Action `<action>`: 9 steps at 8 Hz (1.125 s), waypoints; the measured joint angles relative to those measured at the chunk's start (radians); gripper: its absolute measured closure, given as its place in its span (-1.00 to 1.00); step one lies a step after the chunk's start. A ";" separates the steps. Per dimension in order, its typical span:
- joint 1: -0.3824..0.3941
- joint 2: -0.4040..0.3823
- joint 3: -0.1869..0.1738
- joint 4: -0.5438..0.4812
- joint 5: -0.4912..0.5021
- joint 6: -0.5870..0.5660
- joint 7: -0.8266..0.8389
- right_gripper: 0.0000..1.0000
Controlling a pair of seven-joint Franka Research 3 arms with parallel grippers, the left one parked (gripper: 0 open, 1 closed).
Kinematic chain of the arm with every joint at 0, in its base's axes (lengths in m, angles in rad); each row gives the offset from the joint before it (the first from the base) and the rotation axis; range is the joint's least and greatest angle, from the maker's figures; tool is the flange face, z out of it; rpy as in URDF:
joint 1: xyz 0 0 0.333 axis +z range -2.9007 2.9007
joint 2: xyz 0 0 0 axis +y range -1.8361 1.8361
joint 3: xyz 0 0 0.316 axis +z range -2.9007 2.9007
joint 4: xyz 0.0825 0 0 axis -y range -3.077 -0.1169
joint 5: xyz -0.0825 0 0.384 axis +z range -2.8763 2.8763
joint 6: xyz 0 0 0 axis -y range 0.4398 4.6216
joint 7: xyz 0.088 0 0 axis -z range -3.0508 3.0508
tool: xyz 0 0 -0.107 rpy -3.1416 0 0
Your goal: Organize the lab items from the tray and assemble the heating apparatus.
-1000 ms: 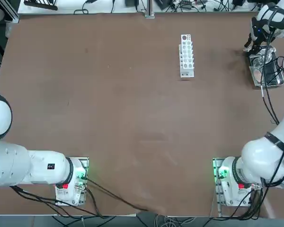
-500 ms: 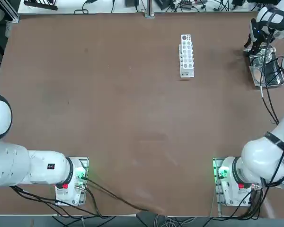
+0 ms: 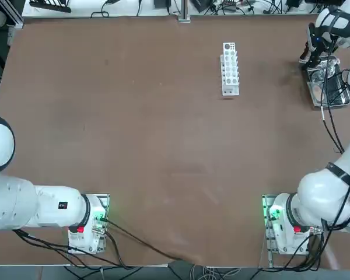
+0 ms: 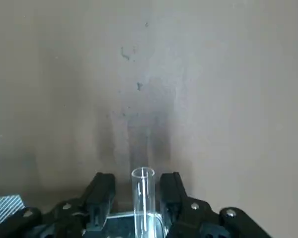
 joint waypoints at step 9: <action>0.000 0.011 0.001 0.000 0.000 0.029 -0.002 0.16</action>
